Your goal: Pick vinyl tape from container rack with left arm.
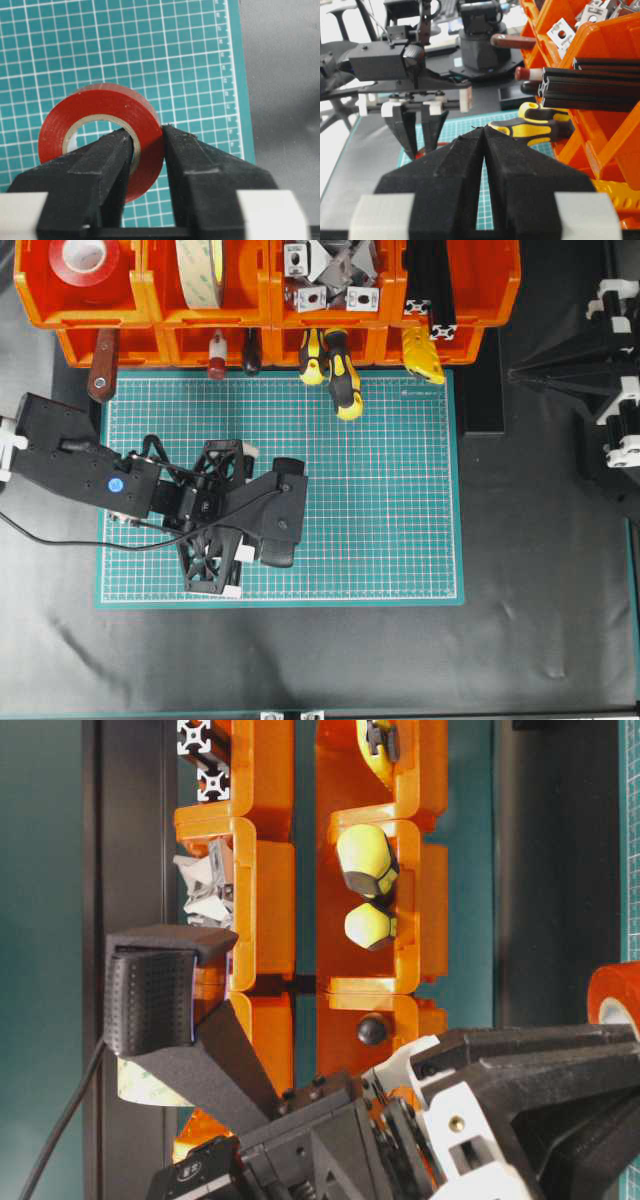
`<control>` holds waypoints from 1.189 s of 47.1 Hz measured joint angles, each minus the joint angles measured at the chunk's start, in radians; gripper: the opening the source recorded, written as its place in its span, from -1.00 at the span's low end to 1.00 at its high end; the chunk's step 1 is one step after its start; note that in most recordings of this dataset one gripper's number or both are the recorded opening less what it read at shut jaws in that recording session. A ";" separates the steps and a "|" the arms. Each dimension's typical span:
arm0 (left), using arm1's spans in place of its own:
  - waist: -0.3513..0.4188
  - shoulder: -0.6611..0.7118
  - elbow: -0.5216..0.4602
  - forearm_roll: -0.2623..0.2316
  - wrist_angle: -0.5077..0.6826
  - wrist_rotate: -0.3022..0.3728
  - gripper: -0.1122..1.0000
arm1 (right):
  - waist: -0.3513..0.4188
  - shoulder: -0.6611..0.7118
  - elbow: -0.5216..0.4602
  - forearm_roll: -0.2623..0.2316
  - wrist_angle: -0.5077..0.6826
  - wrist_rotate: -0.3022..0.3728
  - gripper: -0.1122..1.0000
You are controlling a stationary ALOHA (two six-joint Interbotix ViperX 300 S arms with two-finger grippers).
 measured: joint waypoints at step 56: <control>-0.015 -0.836 0.314 0.000 -0.118 0.003 0.74 | 0.000 -0.014 -0.002 0.000 0.000 0.000 -0.80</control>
